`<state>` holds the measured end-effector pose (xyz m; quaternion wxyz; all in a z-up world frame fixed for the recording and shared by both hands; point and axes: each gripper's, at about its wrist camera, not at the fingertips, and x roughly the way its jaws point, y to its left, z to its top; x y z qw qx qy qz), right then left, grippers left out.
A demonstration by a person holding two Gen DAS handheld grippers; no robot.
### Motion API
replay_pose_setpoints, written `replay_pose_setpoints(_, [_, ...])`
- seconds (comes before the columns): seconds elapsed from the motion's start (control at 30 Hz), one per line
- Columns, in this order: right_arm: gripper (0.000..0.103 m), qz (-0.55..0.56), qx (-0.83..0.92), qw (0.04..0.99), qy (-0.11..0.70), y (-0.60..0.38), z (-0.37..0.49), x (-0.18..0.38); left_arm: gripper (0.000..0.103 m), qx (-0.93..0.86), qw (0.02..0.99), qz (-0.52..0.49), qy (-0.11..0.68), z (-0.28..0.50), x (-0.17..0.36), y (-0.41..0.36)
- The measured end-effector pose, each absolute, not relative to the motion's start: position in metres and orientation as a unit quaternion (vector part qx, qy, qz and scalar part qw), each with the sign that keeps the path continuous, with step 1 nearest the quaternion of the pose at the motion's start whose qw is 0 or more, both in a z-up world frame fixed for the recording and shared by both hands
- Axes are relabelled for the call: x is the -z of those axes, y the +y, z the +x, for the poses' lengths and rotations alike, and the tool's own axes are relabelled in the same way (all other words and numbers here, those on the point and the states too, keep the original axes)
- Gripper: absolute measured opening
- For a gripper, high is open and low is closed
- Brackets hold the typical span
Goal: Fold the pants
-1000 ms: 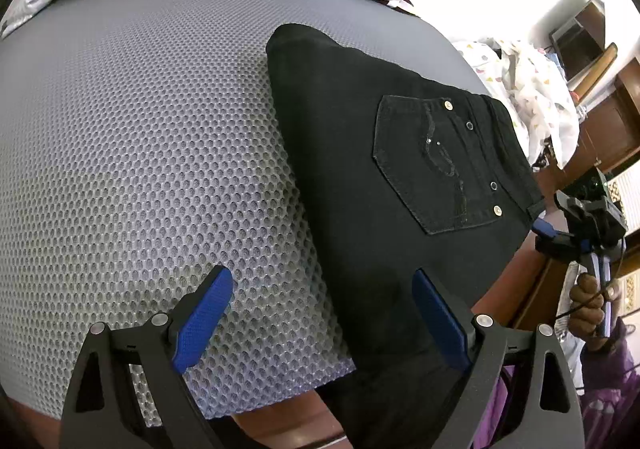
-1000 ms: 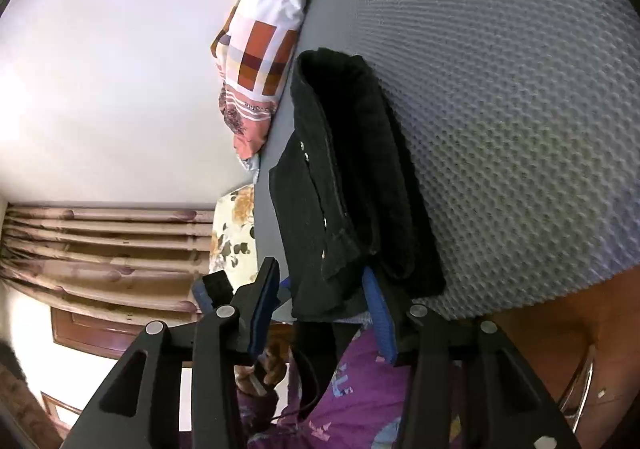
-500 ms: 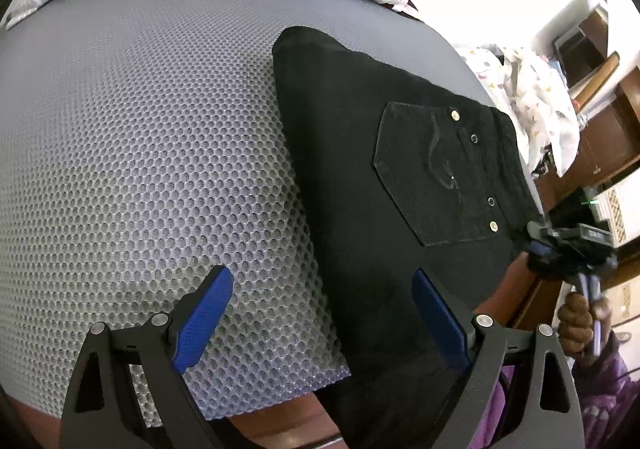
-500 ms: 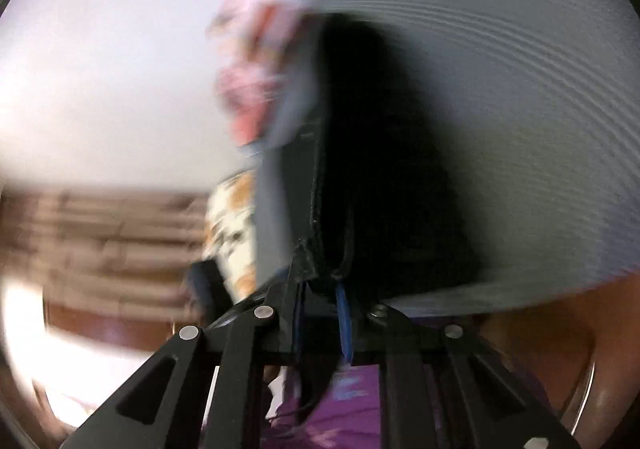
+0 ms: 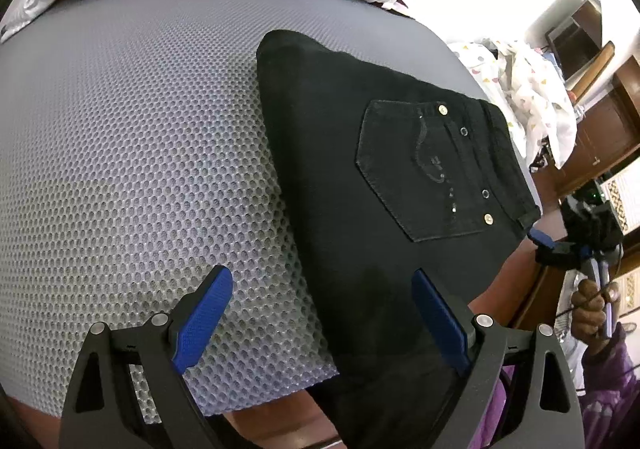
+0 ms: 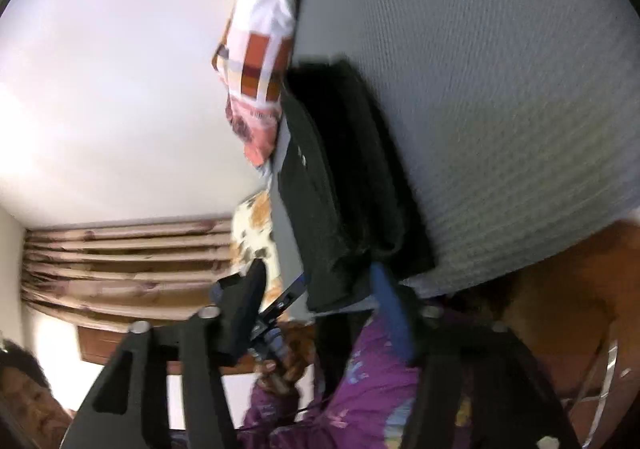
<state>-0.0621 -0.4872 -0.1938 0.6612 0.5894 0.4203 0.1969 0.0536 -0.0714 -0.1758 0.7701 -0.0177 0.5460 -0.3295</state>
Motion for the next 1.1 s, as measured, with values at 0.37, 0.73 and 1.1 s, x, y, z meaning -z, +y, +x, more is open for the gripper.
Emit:
replay_pose_setpoints(0.37, [0.068,0.457,-0.183,0.734,0.468,-0.482,-0.008,0.186,0.091,0.327,0.763,-0.07,0.553,0.065,0.182,-0.057])
replay_pose_setpoints(0.73, [0.076,0.394,-0.244,0.736,0.494,-0.464,0.051,0.195,0.091,0.377,0.736,-0.099,0.553,0.094,0.185,-0.07])
replay_pose_setpoints(1.1, [0.077,0.397,-0.311,0.696,0.51,-0.446,0.054,0.196,0.091,0.446,0.699,-0.123,0.545,0.111,0.19,-0.086])
